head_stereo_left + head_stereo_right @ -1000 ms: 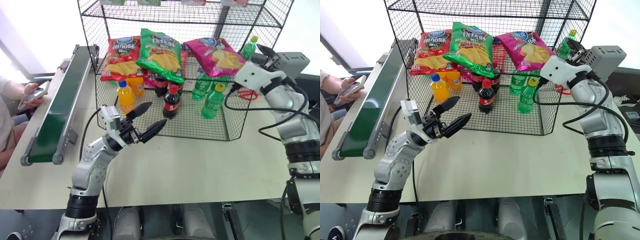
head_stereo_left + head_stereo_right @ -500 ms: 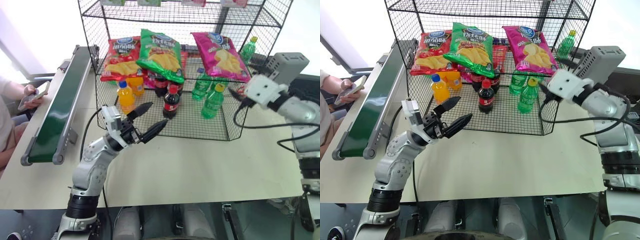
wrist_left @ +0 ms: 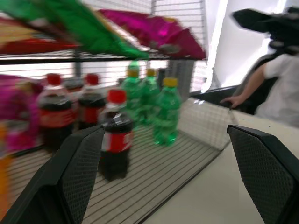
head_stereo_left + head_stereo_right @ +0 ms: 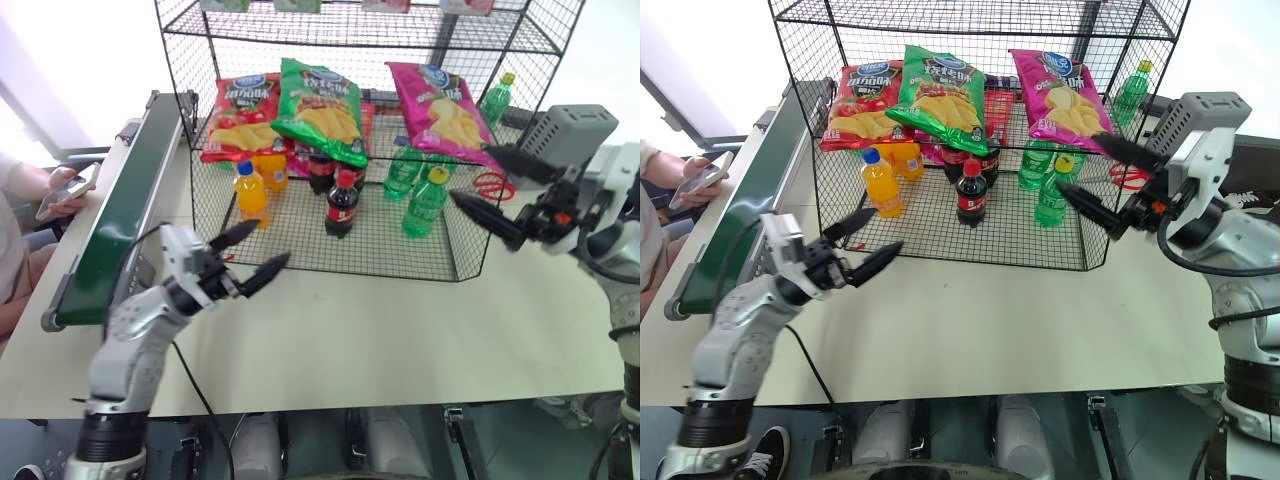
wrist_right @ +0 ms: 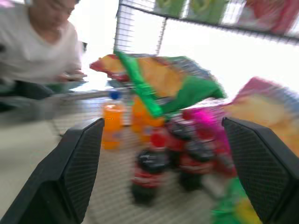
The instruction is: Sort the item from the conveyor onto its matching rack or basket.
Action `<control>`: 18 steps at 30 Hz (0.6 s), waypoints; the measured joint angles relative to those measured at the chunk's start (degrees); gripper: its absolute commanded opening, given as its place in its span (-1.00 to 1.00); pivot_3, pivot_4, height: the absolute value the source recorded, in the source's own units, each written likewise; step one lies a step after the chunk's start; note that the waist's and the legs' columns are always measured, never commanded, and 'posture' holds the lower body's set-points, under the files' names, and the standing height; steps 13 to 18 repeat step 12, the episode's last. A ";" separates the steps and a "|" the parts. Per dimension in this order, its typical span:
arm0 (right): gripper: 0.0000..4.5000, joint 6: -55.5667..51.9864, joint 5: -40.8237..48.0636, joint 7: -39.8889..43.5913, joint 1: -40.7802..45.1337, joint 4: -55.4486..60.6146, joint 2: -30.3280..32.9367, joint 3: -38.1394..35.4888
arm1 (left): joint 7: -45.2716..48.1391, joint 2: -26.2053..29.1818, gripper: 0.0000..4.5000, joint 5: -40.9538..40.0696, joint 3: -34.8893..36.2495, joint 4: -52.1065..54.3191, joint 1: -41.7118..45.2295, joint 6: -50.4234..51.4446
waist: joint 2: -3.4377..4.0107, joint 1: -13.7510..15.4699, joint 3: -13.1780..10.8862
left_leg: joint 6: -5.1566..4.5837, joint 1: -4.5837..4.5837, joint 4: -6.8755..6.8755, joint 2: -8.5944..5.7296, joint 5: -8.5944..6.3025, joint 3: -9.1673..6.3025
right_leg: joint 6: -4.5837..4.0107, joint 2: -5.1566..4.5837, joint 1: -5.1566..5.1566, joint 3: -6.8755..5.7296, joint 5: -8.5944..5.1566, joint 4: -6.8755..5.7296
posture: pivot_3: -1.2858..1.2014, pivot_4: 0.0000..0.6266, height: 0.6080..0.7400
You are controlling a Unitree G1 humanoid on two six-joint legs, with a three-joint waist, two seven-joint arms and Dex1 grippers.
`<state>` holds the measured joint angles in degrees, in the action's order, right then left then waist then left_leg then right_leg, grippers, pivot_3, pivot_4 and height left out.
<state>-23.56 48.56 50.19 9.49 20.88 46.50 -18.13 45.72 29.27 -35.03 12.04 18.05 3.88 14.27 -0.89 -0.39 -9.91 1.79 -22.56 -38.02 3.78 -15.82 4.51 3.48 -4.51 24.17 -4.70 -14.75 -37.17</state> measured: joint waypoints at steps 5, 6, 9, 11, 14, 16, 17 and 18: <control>0.87 -6.18 2.28 7.05 -11.14 4.74 2.33 2.72 | 0.71 8.12 1.00 -0.74 8.05 1.58 -7.68 3.63 | 0.00 0.20 0.00 | -0.13 -0.02 -0.02 -0.04 -0.08 0.04 | 0.00 -0.11 0.04 0.07 -0.01 0.13 | 0.03 -0.52 1.00; 0.87 -6.23 2.08 7.78 -11.50 4.75 2.42 2.95 | 0.95 8.86 1.00 -0.72 8.73 2.22 -9.62 4.29 | -0.02 0.12 0.00 | -0.14 -0.02 -0.02 -0.04 -0.09 0.04 | 0.00 -0.11 0.04 0.07 -0.02 0.17 | 0.03 -0.52 1.00; 0.87 -5.20 -0.83 9.06 -11.85 4.13 1.87 4.83 | 2.21 9.66 1.00 -0.77 10.15 3.47 -14.72 5.56 | -0.05 -0.03 0.01 | -0.13 -0.01 -0.02 -0.02 -0.09 0.02 | -0.15 -0.08 0.05 0.07 -0.10 0.15 | 0.03 -0.52 1.00; 0.87 -4.53 -2.90 9.89 -11.84 2.41 1.79 6.13 | 2.90 9.93 1.00 -0.73 12.06 3.33 -16.93 5.47 | -0.05 -0.03 0.01 | -0.13 -0.04 -0.02 -0.02 -0.09 0.02 | -0.17 -0.06 0.10 0.07 -0.11 0.15 | 0.03 -0.52 1.00; 0.87 -4.43 -3.51 9.96 -11.54 1.77 1.63 6.36 | 2.88 10.21 1.00 -0.69 13.00 3.06 -16.96 5.42 | -0.04 -0.01 0.01 | -0.13 -0.04 -0.02 -0.03 -0.09 0.02 | -0.17 -0.05 0.11 0.07 -0.11 0.13 | 0.03 -0.52 1.00; 0.87 -4.43 -3.51 9.96 -11.54 1.77 1.63 6.36 | 2.88 10.21 1.00 -0.69 13.00 3.06 -16.96 5.42 | -0.04 -0.01 0.01 | -0.13 -0.04 -0.02 -0.03 -0.09 0.02 | -0.17 -0.05 0.11 0.07 -0.11 0.13 | 0.03 -0.52 1.00; 0.87 -4.43 -3.51 9.96 -11.54 1.77 1.63 6.36 | 2.88 10.21 1.00 -0.69 13.00 3.06 -16.96 5.42 | -0.04 -0.01 0.01 | -0.13 -0.04 -0.02 -0.03 -0.09 0.02 | -0.17 -0.05 0.11 0.07 -0.11 0.13 | 0.03 -0.52 1.00; 0.87 -4.43 -3.51 9.96 -11.54 1.77 1.63 6.36 | 2.88 10.21 1.00 -0.69 13.00 3.06 -16.96 5.42 | -0.04 -0.01 0.01 | -0.13 -0.04 -0.02 -0.03 -0.09 0.02 | -0.17 -0.05 0.11 0.07 -0.11 0.13 | 0.03 -0.52 1.00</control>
